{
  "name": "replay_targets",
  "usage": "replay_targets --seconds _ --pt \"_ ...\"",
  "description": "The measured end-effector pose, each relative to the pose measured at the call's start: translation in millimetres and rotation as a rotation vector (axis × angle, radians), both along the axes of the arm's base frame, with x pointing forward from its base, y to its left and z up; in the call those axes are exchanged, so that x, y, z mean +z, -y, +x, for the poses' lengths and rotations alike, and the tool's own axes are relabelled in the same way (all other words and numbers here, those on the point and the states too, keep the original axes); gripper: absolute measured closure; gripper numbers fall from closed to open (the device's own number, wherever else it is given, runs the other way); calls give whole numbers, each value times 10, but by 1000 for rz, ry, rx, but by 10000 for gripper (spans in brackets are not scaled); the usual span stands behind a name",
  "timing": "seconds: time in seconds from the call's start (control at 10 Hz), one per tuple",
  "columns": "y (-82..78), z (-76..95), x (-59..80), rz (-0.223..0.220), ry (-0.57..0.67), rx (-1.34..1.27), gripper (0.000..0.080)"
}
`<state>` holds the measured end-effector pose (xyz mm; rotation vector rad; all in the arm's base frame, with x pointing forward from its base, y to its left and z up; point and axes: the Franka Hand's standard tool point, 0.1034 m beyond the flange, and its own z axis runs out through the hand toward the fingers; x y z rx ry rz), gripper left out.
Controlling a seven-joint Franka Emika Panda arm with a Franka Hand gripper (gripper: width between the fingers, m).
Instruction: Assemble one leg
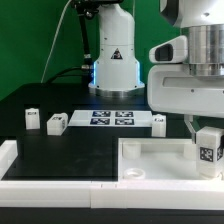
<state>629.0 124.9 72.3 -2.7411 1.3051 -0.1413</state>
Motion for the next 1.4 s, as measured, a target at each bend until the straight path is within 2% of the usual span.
replay_targets --seconds 0.1,0.3,0.4,0.6,0.7,0.8,0.9,1.0,1.4 --pt "-26 -7 -2 16 -12 -180 508" --pt "-9 15 2 56 -28 -339 507" --pt "-8 15 0 71 -33 -392 507" --pt "-12 13 -2 64 -30 -339 489" --pt "-14 13 -2 64 -30 -338 270" --pt "-6 16 1 47 -22 -214 270" --pt "-6 20 3 26 -12 -59 187" --pt "-14 27 10 9 -3 78 158" --pt "29 64 1 -58 9 595 151"
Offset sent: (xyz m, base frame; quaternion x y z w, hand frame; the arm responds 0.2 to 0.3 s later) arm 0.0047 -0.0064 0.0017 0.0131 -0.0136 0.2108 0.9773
